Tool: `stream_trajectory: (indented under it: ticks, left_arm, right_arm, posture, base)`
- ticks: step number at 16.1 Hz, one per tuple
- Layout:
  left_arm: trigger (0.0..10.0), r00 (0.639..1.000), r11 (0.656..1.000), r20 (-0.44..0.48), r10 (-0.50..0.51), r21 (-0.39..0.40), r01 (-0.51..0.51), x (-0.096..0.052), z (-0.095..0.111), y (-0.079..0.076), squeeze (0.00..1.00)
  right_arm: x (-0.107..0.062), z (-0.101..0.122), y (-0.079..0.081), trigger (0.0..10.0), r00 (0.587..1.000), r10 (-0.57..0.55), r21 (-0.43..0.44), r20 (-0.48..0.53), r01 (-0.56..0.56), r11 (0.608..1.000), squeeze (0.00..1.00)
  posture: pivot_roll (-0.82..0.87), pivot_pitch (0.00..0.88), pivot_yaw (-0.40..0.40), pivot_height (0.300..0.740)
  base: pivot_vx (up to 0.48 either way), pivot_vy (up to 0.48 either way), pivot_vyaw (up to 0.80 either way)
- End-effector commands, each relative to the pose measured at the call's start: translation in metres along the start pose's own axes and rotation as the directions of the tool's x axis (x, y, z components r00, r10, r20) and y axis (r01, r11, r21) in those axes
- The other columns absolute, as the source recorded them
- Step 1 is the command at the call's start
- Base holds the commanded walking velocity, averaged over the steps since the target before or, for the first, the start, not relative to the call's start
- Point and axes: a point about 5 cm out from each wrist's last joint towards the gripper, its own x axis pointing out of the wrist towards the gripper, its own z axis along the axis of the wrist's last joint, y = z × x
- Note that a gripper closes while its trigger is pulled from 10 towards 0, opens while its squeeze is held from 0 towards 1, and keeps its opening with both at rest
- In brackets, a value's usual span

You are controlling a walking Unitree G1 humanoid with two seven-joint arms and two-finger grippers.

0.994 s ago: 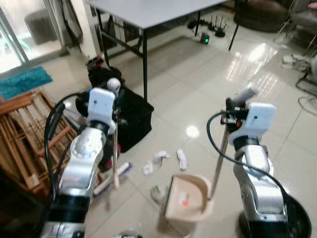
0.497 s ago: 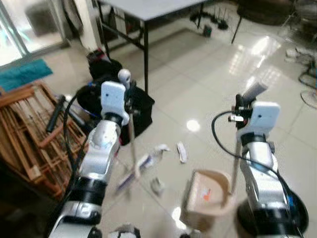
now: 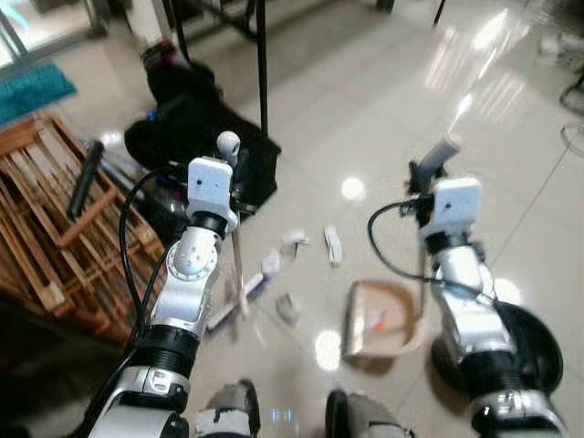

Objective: Sweep floor

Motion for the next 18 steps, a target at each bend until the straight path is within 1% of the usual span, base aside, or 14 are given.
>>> stream_trajectory:
  ticks: [1,3,4,5,6,7,9,11,14,15,16,18]
  left_arm:
    - [10.0,0.999,1.0,0.049,-0.007,-0.009,0.007,0.0,0.003,-0.003,0.0]
    - [10.0,0.998,1.0,0.062,-0.012,-0.018,0.013,-0.002,0.0,-0.006,0.0]
    - [10.0,0.998,1.0,0.055,-0.001,-0.011,0.001,-0.001,-0.003,-0.006,0.0]
    - [10.0,0.999,1.0,0.049,0.009,0.002,-0.009,0.002,-0.005,-0.005,0.0]
    - [10.0,0.999,1.0,0.042,0.011,0.015,-0.011,0.005,-0.006,-0.004,0.0]
    - [10.0,0.999,1.0,0.039,0.011,0.016,-0.012,0.006,-0.007,-0.003,0.0]
    - [10.0,1.0,1.0,0.014,0.027,0.0,-0.027,0.013,-0.009,-0.001,0.0]
    - [10.0,1.0,1.0,0.003,0.027,-0.007,-0.027,0.017,-0.011,-0.005,0.0]
    - [10.0,0.999,0.999,-0.004,0.032,-0.035,-0.032,0.022,-0.01,-0.013,0.0]
    - [10.0,0.999,0.997,-0.001,0.035,-0.073,-0.035,0.025,-0.009,-0.017,0.0]
    - [10.0,0.999,0.994,0.004,0.033,-0.107,-0.033,0.027,-0.007,-0.023,0.0]
    - [10.0,0.999,0.976,0.015,0.039,-0.217,-0.035,0.029,-0.002,-0.038,0.0]
  right_arm:
    - [0.005,0.005,-0.008,10.0,0.998,-0.04,0.015,0.046,0.039,0.999,0.0]
    - [0.003,-0.001,-0.005,10.0,0.999,-0.022,-0.012,0.04,0.022,1.0,0.0]
    - [0.0,-0.008,-0.001,10.0,1.0,-0.019,-0.007,0.01,0.019,1.0,0.0]
    - [-0.004,-0.015,0.005,10.0,1.0,-0.009,-0.005,-0.018,0.009,1.0,0.0]
    - [-0.007,-0.018,0.012,10.0,1.0,0.001,0.0,-0.023,-0.001,1.0,0.0]
    - [-0.007,-0.019,0.014,10.0,1.0,0.003,0.002,-0.022,-0.003,1.0,0.0]
    - [-0.014,-0.019,0.042,10.0,0.999,0.032,0.076,-0.006,-0.032,0.997,0.0]
    - [-0.02,-0.017,0.062,10.0,1.0,0.005,0.168,0.003,-0.005,0.986,0.0]
    - [-0.026,-0.011,0.088,10.0,0.998,0.059,0.219,0.022,-0.063,0.974,0.0]
    - [-0.029,-0.009,0.098,10.0,0.996,0.089,0.225,0.029,-0.094,0.97,0.0]
    - [-0.031,-0.009,0.101,10.0,0.995,0.092,0.224,0.028,-0.095,0.97,0.0]
    - [-0.033,-0.015,0.1,10.0,0.998,0.066,0.221,-0.001,-0.064,0.973,0.0]
  posture:
    - [0.07,0.33,-0.019,0.74]
    - [0.06,0.344,-0.019,0.74]
    - [0.06,0.354,-0.019,0.74]
    - [0.07,0.368,-0.02,0.74]
    - [0.07,0.37,-0.022,0.74]
    - [0.07,0.37,-0.022,0.74]
    - [0.08,0.367,-0.008,0.74]
    - [0.08,0.362,-0.006,0.74]
    - [0.09,0.356,-0.006,0.74]
    - [0.08,0.346,-0.01,0.74]
    - [0.08,0.344,-0.009,0.74]
    - [0.09,0.333,-0.017,0.74]
  base:
    - [0.0,0.0,0.0]
    - [0.0,0.0,0.0]
    - [0.0,0.0,0.0]
    - [0.0,0.0,0.0]
    - [0.0,0.0,0.0]
    - [0.0,0.0,0.0]
    - [0.0,0.0,0.0]
    - [0.0,0.0,0.0]
    - [0.0,0.0,0.0]
    - [0.0,0.0,0.0]
    - [0.0,0.0,0.0]
    - [0.0,0.0,0.0]
